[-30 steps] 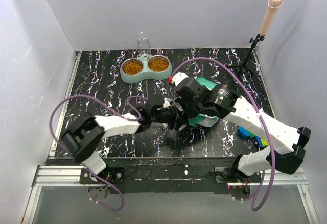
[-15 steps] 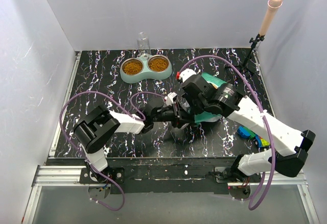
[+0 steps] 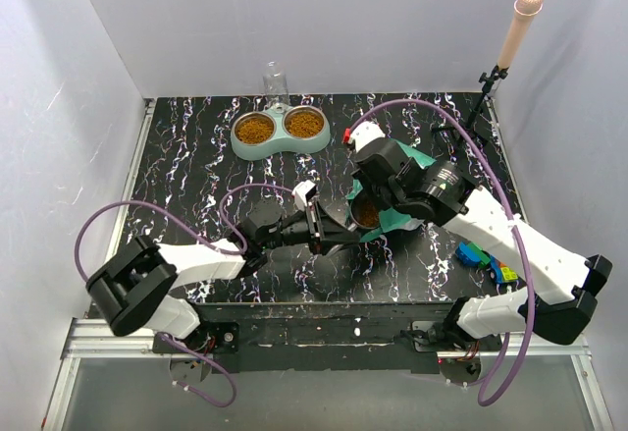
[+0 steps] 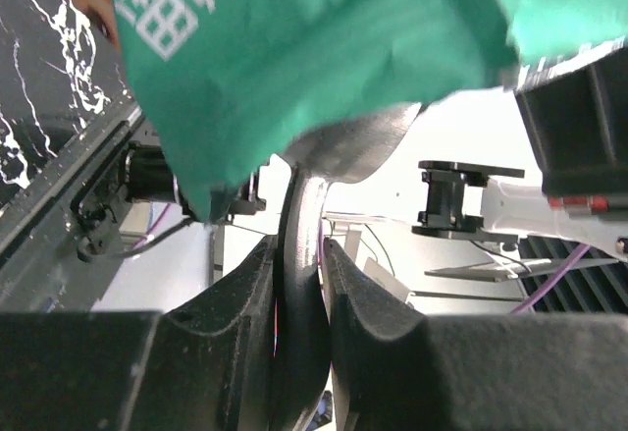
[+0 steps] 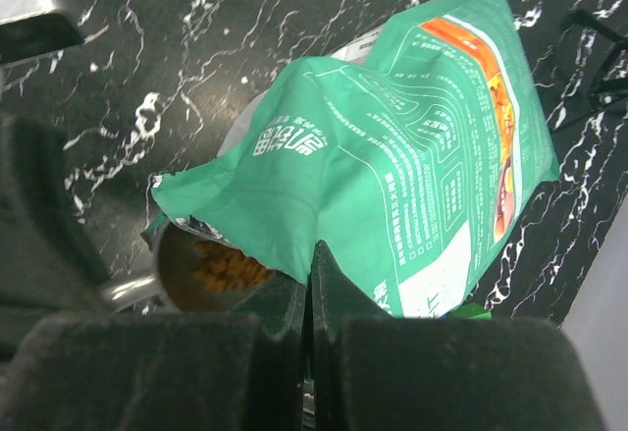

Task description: Serve the pet food

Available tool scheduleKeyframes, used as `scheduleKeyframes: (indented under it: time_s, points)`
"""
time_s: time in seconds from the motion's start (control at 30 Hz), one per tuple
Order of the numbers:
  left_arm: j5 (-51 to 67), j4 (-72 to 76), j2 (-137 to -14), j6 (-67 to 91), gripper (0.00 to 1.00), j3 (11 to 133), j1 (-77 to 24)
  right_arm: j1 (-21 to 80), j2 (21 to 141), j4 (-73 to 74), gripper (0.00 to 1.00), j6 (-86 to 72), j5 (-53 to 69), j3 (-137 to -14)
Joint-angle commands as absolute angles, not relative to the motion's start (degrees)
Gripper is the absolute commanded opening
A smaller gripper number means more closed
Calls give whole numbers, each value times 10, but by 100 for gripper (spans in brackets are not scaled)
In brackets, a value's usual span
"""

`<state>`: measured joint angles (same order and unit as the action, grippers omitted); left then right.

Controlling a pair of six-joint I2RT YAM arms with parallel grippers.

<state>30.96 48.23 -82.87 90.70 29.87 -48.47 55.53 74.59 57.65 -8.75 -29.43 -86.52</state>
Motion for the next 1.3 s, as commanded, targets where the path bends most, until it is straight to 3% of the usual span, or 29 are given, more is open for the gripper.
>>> scheduleKeyframes:
  time_s: [0.0, 0.57, 0.63, 0.73, 0.83, 0.97, 1.17, 1.27]
  points:
    - [290, 467, -750, 904, 0, 290, -475, 534, 721, 535, 1, -93, -348, -913]
    - [236, 534, -690, 1004, 0, 201, -475, 520, 716, 534, 1, -93, -316, -925]
    - [238, 462, -679, 1000, 0, 214, -475, 521, 718, 536, 1, -86, -318, -931]
    - [228, 211, -663, 999, 0, 265, -475, 522, 722, 545, 1, -83, -316, -938]
    - [224, 89, -678, 1019, 0, 314, -475, 528, 723, 544, 1, -89, -286, -937]
    - [230, 99, -707, 1107, 0, 337, -475, 572, 727, 536, 1, -91, -279, -940]
    - [202, -43, -772, 1111, 0, 455, -476, 599, 737, 540, 1, -120, -238, -960]
    - [163, 30, -858, 1068, 0, 465, -475, 599, 737, 539, 1, -127, -222, -965]
